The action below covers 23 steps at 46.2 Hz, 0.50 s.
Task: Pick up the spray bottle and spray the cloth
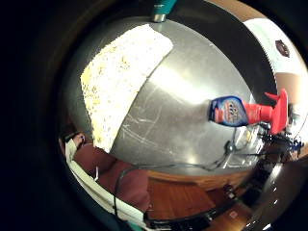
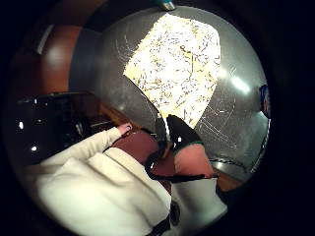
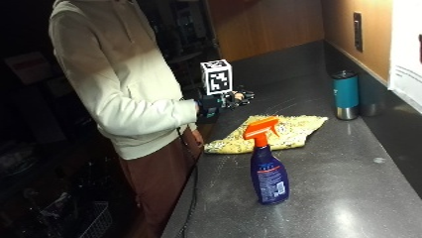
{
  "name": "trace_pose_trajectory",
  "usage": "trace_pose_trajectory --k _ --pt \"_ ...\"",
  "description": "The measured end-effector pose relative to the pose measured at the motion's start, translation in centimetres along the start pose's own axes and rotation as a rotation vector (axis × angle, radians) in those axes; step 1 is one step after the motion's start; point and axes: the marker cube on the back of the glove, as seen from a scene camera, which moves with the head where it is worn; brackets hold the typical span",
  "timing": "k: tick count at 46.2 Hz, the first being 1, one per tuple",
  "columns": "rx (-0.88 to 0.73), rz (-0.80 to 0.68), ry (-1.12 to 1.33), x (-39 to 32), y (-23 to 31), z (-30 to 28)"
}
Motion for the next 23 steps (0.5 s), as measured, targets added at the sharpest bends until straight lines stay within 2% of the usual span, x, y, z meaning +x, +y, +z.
trace_pose_trajectory --k 23 --pt "0.038 0.01 -0.058 1.4 -0.1 0.0"
